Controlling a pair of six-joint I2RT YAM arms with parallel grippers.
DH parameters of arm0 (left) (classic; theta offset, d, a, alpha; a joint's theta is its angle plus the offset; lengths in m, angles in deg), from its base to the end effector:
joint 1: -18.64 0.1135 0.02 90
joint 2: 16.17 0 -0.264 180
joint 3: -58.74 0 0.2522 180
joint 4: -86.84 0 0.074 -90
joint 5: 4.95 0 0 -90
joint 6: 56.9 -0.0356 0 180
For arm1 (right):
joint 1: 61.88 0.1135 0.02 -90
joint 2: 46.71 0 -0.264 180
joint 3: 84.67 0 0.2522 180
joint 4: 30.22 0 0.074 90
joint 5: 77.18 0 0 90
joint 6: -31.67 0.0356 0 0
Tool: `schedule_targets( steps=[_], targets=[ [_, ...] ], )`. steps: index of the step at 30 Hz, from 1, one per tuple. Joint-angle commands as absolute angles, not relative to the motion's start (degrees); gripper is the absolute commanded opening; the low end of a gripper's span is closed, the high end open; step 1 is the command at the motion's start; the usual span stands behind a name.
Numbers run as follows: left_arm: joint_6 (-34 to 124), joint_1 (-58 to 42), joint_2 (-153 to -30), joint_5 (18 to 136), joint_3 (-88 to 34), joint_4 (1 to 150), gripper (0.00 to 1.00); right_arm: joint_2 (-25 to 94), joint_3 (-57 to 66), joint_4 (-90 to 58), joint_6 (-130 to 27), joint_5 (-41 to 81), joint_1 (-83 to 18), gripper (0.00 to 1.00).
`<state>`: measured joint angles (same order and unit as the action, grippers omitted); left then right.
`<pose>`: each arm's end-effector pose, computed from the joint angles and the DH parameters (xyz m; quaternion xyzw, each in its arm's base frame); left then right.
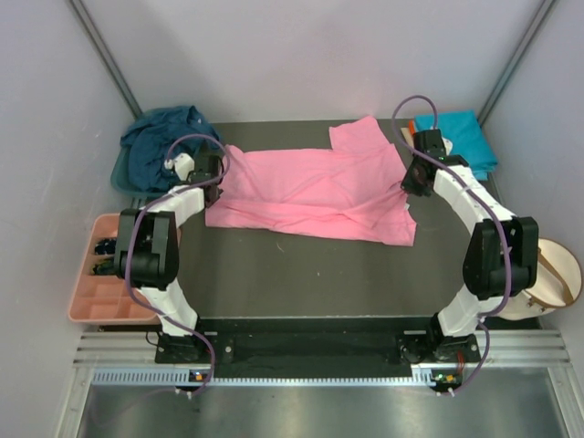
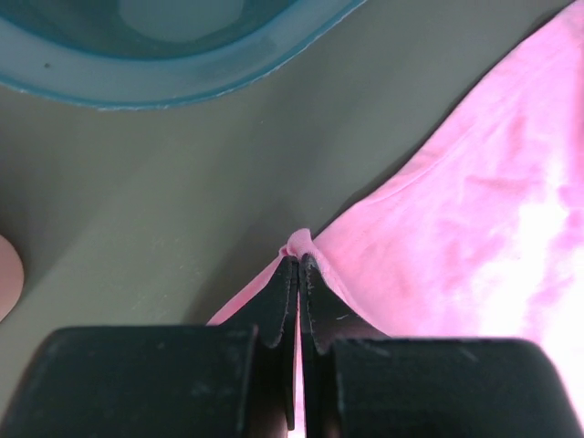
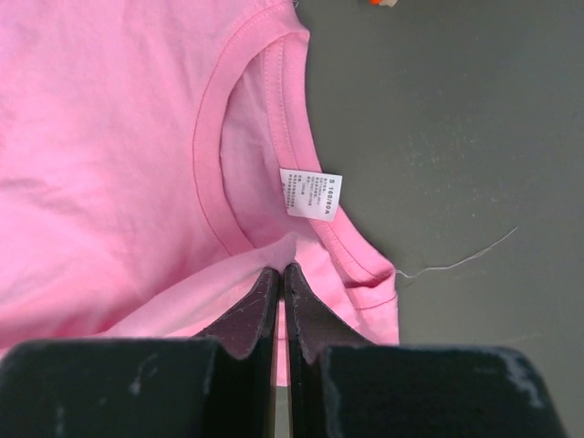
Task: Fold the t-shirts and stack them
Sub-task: Fold the flattened tshirt in 1/3 of the way
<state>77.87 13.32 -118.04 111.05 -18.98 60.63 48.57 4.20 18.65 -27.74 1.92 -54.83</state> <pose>0.3719 -0.0190 0.1870 -0.3812 0.8371 0.0519 0.3889 0.3551 0.0371 0.2587 0.2216 0.9244 0.0100 0.3104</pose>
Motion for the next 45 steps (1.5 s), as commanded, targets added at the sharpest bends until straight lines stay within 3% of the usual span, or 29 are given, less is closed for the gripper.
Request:
schedule_targets(
  steps=[1,14,15,16,17,18,19,20,21,22,23,24,34,45],
  targets=[
    [77.04,13.81,-119.18,111.15,-21.81,63.41,0.0,48.38,6.61,16.58,-27.74,0.51,-56.34,0.0],
    [76.69,13.81,-121.73,110.62,-23.48,63.58,0.0,49.96,7.31,16.06,-27.65,0.78,-57.13,0.0],
    [76.61,13.81,-121.82,110.71,-23.66,63.58,0.04,50.14,7.48,16.14,-27.65,0.43,-57.13,0.0],
    [76.6,13.81,-121.82,110.97,-23.75,63.32,0.07,50.23,7.75,16.06,-27.65,0.16,-57.13,0.06],
    [76.78,13.81,-121.65,111.5,-23.84,62.62,0.11,50.32,7.84,15.71,-27.83,-0.36,-57.31,0.2],
    [77.04,13.81,-121.3,112.72,-23.92,62.35,0.19,50.06,7.84,15.44,-27.83,-1.67,-57.31,0.27],
    [77.39,13.81,-120.86,113.52,-23.75,62.18,0.4,49.71,7.66,15.09,-27.83,-2.38,-57.22,0.33],
    [77.57,13.81,-119.81,114.13,-23.4,62.0,0.51,49.27,7.14,14.48,-27.74,-3.34,-57.22,0.42],
    [77.92,13.81,-118.93,115.44,-22.53,62.0,0.62,48.04,6.79,13.87,-27.74,-4.57,-57.22,0.45],
    [78.36,13.81,-118.22,115.89,-21.91,62.17,0.84,47.16,6.17,13.25,-27.74,-4.85,-57.22,0.47],
    [78.45,13.81,-116.56,116.16,-21.38,62.26,0.95,46.28,4.95,12.03,-27.83,-5.02,-57.22,0.52],
    [78.62,13.72,-115.68,116.51,-20.24,62.79,0.99,44.27,4.15,11.32,-27.83,-4.68,-57.22,0.53],
    [77.75,12.49,-104.26,114.58,-13.91,62.53,0.99,36.79,-4.63,11.66,-30.11,8.15,-53.89,0.56],
    [77.48,10.55,-100.9,113.7,-7.67,63.67,0.99,39.85,-10.01,5.95,-26.34,16.33,-49.05,0.56]
  ],
)
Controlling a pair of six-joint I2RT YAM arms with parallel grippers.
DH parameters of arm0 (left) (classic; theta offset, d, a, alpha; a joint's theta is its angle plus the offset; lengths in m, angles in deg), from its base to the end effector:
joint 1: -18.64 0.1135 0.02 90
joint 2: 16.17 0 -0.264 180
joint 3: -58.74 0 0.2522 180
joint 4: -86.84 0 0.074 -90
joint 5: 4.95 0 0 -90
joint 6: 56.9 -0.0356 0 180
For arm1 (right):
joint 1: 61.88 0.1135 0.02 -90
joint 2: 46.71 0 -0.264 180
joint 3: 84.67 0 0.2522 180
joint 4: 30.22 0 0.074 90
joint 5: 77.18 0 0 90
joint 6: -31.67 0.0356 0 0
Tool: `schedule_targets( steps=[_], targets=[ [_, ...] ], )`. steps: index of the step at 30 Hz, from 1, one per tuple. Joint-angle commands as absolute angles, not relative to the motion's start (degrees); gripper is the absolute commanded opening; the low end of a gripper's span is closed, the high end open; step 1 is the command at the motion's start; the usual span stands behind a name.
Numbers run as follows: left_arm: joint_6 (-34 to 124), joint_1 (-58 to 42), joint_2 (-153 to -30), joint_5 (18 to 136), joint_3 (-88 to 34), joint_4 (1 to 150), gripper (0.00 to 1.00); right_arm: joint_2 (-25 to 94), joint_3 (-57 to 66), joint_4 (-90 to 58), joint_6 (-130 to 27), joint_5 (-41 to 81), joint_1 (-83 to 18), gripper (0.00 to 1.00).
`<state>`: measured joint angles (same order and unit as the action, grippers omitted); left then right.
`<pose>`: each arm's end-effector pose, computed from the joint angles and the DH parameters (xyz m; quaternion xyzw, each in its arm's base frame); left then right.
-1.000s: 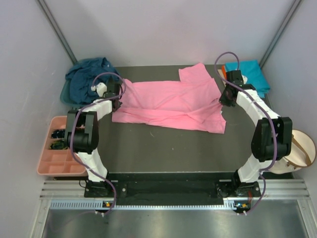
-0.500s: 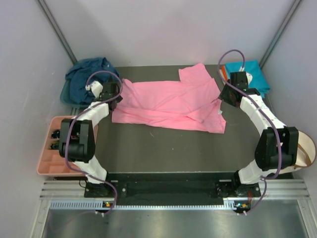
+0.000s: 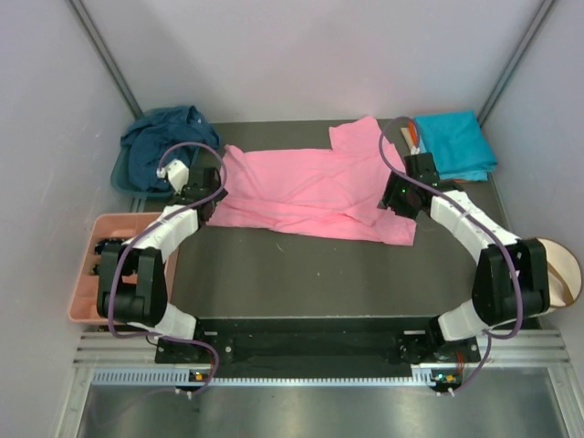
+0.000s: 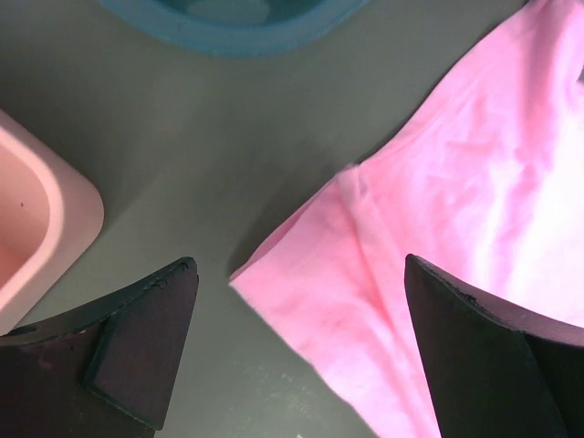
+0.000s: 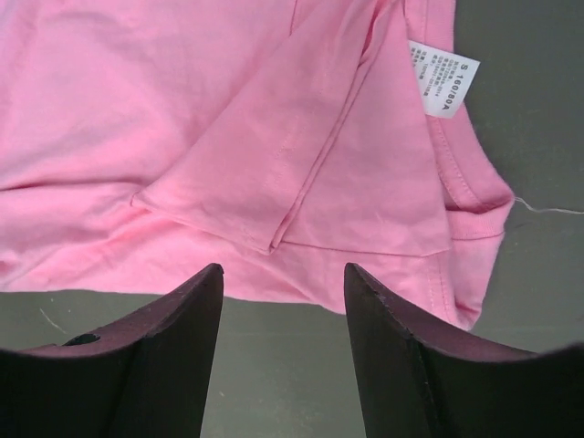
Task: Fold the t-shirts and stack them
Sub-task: Fold the flattened tshirt in 1/3 of the way
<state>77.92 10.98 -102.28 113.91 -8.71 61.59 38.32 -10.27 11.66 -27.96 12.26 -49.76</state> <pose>0.3163 -0.0252 0.2233 -0.3764 0.8136 0.0381 0.4414 0.3048 0.0651 0.2430 0.1517 0.9347 0.1121 0.3012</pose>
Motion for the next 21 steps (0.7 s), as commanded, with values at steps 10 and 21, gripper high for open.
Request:
schedule_targets(
  steps=[10,21],
  targets=[
    [77.57,10.38,-100.29,114.14,-6.26,63.41,0.99,44.95,-9.92,4.63,-25.11,18.88,-47.29,0.54],
    [77.83,10.38,-100.9,113.26,-6.17,63.67,0.99,46.1,-11.15,5.77,-24.75,17.3,-46.24,0.48]
  ],
)
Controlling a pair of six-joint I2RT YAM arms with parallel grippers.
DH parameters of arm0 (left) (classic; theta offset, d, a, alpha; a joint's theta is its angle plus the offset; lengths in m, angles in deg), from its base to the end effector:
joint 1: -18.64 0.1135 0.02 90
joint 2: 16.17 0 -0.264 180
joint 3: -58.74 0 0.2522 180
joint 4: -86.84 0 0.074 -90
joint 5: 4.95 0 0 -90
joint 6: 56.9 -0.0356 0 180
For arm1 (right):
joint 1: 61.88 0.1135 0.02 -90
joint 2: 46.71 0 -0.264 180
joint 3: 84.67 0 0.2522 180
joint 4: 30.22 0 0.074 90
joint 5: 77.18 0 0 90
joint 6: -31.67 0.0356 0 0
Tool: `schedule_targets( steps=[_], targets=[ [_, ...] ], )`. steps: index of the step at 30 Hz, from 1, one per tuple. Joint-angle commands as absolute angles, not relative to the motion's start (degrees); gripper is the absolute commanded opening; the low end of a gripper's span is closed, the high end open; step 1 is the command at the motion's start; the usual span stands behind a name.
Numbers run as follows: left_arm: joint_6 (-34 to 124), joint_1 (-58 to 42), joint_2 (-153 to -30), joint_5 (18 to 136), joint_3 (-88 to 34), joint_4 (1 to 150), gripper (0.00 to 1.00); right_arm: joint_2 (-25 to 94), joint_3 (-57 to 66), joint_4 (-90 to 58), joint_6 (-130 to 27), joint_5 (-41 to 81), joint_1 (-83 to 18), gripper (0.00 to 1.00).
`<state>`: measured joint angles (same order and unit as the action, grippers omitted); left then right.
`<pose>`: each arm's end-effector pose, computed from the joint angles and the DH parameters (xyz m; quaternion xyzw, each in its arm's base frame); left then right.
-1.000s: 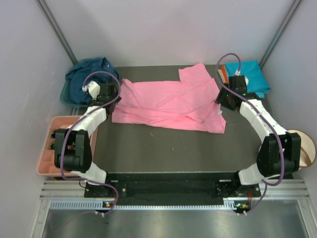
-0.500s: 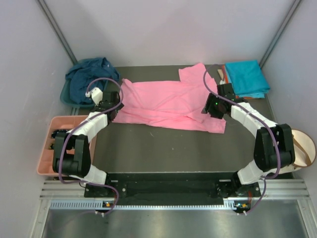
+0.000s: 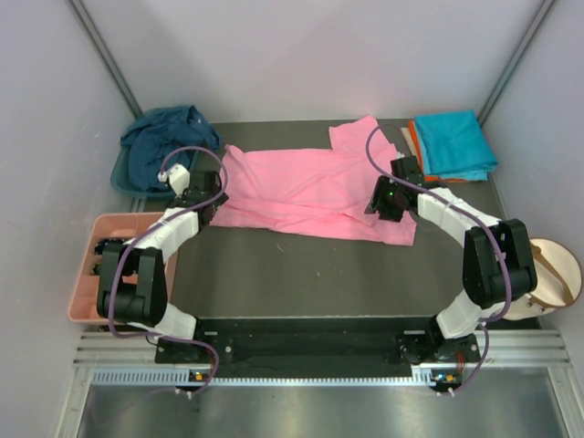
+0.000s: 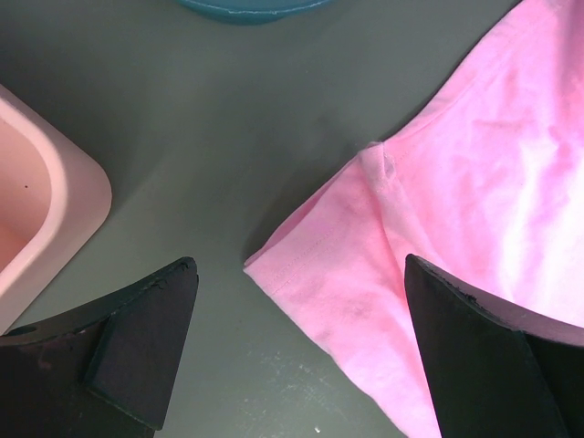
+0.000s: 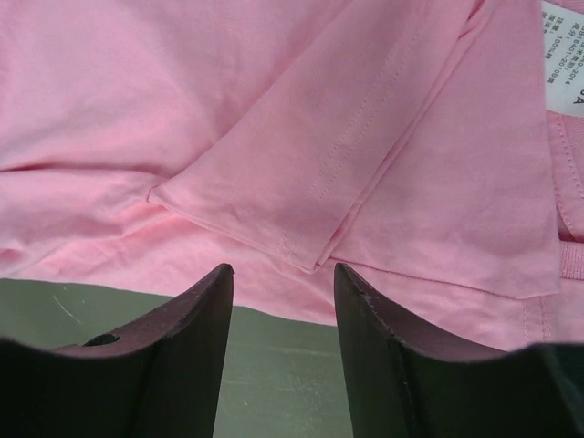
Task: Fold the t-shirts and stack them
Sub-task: Fold the flattened tshirt in 1/3 of the way
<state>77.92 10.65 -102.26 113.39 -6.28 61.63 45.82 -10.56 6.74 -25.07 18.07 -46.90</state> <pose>0.3095 -0.0264 0.2101 -0.3707 0.8250 0.0429 0.4244 0.3210 0.0893 0.2075 0.1380 0.9438 0.1614 0.2534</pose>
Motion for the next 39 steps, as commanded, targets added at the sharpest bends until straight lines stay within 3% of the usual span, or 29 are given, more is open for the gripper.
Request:
schedule_targets(
  steps=[1,39],
  targets=[
    [77.83,10.38,-100.9,113.17,-6.08,63.67,0.99,46.1,-11.5,5.77,-24.67,17.3,-46.24,0.47],
    [78.19,10.38,-101.69,112.29,-6.43,63.41,0.99,51.02,-10.44,2.26,-24.4,18.71,-46.15,0.4]
  ],
)
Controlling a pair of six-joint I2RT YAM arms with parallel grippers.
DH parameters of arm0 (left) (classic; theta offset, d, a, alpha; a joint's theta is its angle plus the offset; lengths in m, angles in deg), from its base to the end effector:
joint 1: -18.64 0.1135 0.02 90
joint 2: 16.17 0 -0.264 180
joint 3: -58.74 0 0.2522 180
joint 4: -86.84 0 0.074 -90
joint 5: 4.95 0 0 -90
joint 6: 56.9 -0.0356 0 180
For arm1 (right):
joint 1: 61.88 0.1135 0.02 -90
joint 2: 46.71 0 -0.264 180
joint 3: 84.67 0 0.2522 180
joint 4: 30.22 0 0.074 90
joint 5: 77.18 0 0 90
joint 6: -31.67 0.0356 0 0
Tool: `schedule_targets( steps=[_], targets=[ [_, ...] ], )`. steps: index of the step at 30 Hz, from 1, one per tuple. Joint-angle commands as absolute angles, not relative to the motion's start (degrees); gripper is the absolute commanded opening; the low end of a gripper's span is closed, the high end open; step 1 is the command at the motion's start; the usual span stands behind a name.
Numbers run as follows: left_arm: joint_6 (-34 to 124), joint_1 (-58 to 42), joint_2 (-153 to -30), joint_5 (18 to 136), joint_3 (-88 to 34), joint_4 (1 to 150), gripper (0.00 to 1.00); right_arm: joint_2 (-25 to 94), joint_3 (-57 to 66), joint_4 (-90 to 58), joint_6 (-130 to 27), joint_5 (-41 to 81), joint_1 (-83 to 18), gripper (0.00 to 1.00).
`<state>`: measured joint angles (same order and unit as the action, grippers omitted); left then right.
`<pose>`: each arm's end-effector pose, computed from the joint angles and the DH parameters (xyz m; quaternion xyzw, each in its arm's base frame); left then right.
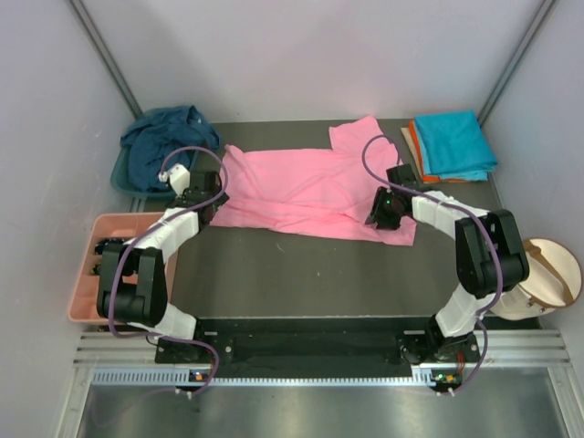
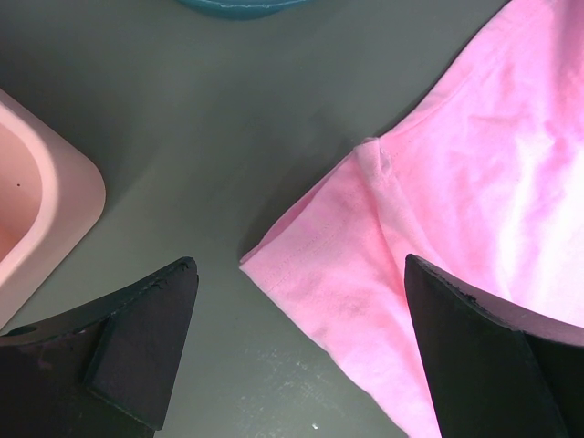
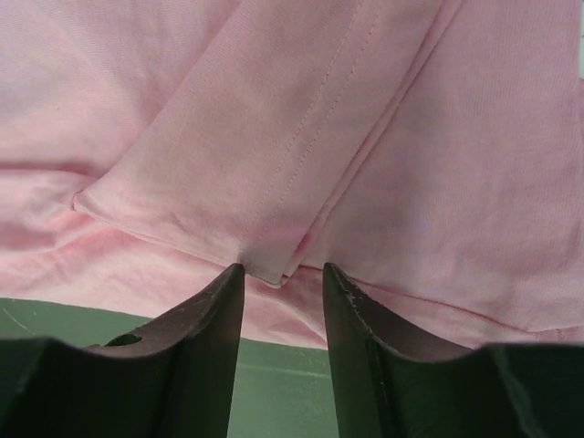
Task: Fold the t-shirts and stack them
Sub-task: Fold the flattened tshirt in 1/3 of the way
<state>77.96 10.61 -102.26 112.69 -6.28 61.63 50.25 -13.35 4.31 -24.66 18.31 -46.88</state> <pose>0.3095 -0.0270 0.2099 -0.3691 0.8270 0.0375 0.4225 0.3215 0.0897 0.1715 0.1444 0.9544 0.1481 0.2152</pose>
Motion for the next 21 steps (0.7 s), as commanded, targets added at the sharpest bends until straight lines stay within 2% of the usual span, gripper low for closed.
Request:
schedule_targets(
  steps=[1,11,14,17,21],
  targets=[
    [78.19,10.38,-101.61,112.21,-6.43,63.41,0.99,51.11,-10.36,2.08,-24.49,19.05,-46.15,0.4],
    [78.1,10.38,-101.78,112.29,-6.7,63.32,0.99,51.99,-9.65,1.2,-24.58,19.76,-46.15,0.29],
    [78.1,10.38,-101.87,112.29,-6.7,63.32,0.99,52.25,-9.48,1.12,-24.66,19.67,-46.15,0.18],
    [78.1,10.38,-101.96,112.29,-6.52,63.23,0.99,52.16,-9.39,0.94,-24.67,19.76,-46.15,0.0],
    [78.19,10.38,-102.04,112.21,-6.26,63.41,0.99,51.64,-9.13,0.33,-24.93,20.64,-46.15,0.0]
  ],
)
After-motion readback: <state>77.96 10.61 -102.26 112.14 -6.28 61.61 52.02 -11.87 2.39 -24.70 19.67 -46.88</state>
